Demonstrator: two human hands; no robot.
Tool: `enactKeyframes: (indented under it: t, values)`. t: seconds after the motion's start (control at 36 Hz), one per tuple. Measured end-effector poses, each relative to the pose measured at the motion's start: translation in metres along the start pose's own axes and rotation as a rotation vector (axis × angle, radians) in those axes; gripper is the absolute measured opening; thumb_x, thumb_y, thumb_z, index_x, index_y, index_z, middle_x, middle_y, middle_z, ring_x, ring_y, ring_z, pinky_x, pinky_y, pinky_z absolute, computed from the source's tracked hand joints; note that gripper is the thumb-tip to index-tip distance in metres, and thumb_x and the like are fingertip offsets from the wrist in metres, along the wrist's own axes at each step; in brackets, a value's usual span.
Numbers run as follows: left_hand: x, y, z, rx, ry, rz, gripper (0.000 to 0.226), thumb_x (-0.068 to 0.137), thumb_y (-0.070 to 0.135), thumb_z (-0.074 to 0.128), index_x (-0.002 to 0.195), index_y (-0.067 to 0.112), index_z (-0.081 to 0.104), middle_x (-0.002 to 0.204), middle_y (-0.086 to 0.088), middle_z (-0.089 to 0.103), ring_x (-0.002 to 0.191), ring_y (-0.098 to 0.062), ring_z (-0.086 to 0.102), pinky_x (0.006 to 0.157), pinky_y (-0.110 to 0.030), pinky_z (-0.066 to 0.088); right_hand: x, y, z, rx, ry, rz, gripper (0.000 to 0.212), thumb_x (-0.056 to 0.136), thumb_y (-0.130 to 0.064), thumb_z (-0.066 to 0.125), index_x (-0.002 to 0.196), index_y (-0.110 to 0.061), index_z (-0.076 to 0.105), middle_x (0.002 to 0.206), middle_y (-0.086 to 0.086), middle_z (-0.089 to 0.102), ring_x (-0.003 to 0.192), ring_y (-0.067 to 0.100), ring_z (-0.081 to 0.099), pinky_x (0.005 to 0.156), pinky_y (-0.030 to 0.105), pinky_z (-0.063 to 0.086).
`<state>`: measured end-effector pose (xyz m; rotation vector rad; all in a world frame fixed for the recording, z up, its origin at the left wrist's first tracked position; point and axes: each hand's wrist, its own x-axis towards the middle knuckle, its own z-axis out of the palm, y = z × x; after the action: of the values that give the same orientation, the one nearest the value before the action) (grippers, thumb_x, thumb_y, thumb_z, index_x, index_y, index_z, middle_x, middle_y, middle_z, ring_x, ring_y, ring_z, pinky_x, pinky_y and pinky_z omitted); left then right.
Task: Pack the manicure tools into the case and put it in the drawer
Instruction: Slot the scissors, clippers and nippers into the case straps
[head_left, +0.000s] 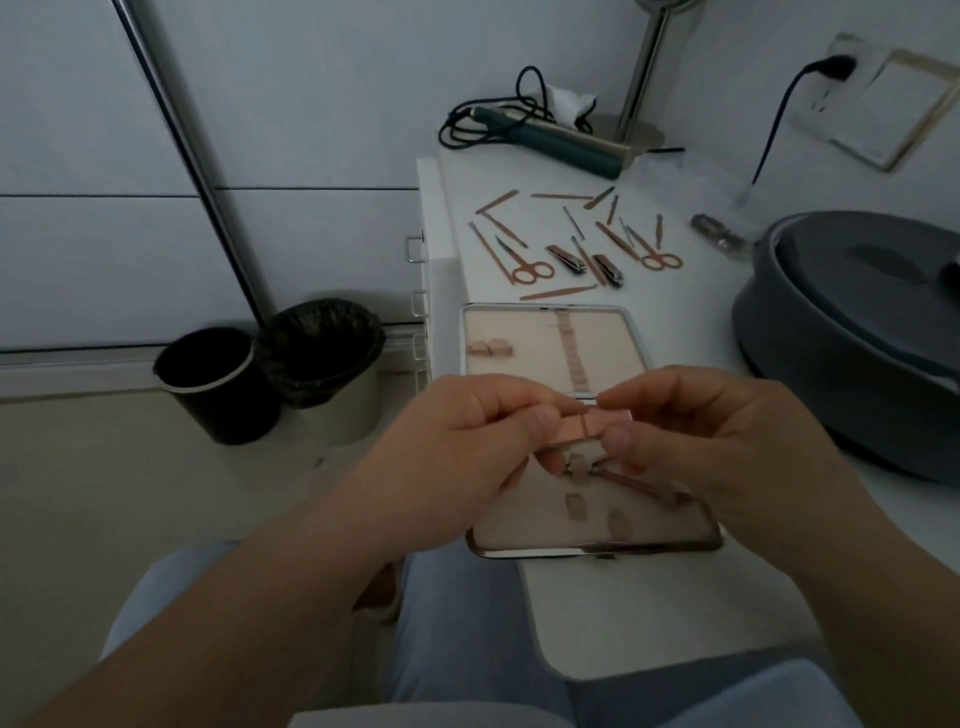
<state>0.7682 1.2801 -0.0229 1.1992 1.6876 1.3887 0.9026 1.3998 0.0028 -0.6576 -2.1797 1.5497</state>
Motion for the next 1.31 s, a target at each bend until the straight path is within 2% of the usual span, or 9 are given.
enactKeyframes:
  t: [0.14,0.22,0.36,0.47,0.53,0.61,0.75,0.94,1.31]
  values:
    - [0.002,0.0,0.002,0.186,0.148,0.074,0.022,0.063,0.046,0.071,0.083,0.044,0.063,0.082,0.018,0.066,0.071,0.001,0.062,0.066,-0.016,0.051,0.008,0.006,-0.003,0.081,0.075,0.073,0.01,0.061,-0.014,0.074,0.066,-0.022,0.071,0.054,-0.001,0.068,0.044,0.004,0.06,0.045,0.011,0.048]
    - [0.005,-0.003,0.001,0.434,0.257,0.213,0.02,0.069,0.032,0.071,0.083,0.042,0.063,0.077,0.021,0.06,0.079,0.014,0.051,0.069,0.001,0.036,0.012,0.012,-0.003,0.099,0.099,0.092,0.012,0.066,-0.009,0.073,0.065,-0.021,0.072,0.053,0.001,0.068,0.045,0.006,0.06,0.047,0.011,0.049]
    - [0.009,-0.006,-0.004,0.621,0.31,0.253,0.024,0.075,0.031,0.067,0.099,0.029,0.068,0.084,0.03,0.047,0.087,0.025,0.04,0.079,0.005,0.027,0.018,0.017,-0.002,0.07,0.077,0.085,0.014,0.069,-0.011,0.074,0.072,-0.025,0.073,0.064,-0.002,0.071,0.049,0.003,0.06,0.045,0.01,0.047]
    - [0.009,-0.008,-0.008,0.684,0.304,0.223,0.024,0.075,0.032,0.066,0.098,0.026,0.069,0.081,0.028,0.047,0.084,0.014,0.045,0.077,0.004,0.028,0.022,0.022,-0.007,-0.224,0.078,0.012,0.013,0.063,-0.038,0.069,0.076,-0.04,0.069,0.069,-0.02,0.068,0.051,-0.006,0.057,0.045,0.004,0.041]
    - [0.01,-0.009,-0.012,0.724,0.29,0.188,0.024,0.074,0.033,0.065,0.097,0.027,0.069,0.082,0.025,0.048,0.083,0.008,0.044,0.077,0.003,0.028,0.024,0.025,-0.01,-0.421,0.114,-0.046,0.014,0.063,-0.048,0.06,0.077,-0.049,0.062,0.074,-0.03,0.062,0.065,-0.011,0.055,0.051,0.003,0.041]
    - [0.011,-0.012,-0.018,0.8,0.236,0.132,0.026,0.076,0.038,0.059,0.099,0.031,0.067,0.086,0.021,0.049,0.086,0.005,0.041,0.076,-0.001,0.029,0.026,0.035,-0.015,-0.593,0.167,-0.129,0.013,0.072,-0.047,0.055,0.083,-0.053,0.055,0.074,-0.02,0.057,0.077,-0.011,0.049,0.053,0.008,0.039]
    - [0.014,-0.013,-0.018,0.863,0.199,0.097,0.024,0.077,0.04,0.059,0.099,0.034,0.067,0.087,0.019,0.049,0.086,0.002,0.039,0.067,-0.012,0.028,0.027,0.049,-0.017,-0.536,0.178,-0.143,0.013,0.078,-0.034,0.061,0.088,-0.043,0.062,0.076,-0.019,0.056,0.075,-0.011,0.051,0.061,-0.002,0.036]
    - [0.017,-0.011,-0.014,0.899,0.185,0.094,0.029,0.076,0.046,0.056,0.102,0.037,0.066,0.091,0.016,0.048,0.092,-0.006,0.039,0.08,-0.026,0.031,0.03,0.056,-0.019,-0.441,0.2,-0.125,0.018,0.082,-0.027,0.062,0.085,-0.044,0.062,0.077,-0.021,0.06,0.074,-0.008,0.053,0.061,-0.001,0.038]
    - [0.024,-0.012,-0.011,0.982,0.195,0.116,0.036,0.076,0.05,0.046,0.1,0.035,0.067,0.094,0.01,0.057,0.088,-0.011,0.042,0.077,-0.028,0.031,0.029,0.058,-0.016,-0.5,0.19,-0.141,0.015,0.083,-0.026,0.061,0.086,-0.04,0.062,0.076,-0.019,0.056,0.076,-0.011,0.05,0.061,-0.002,0.037]
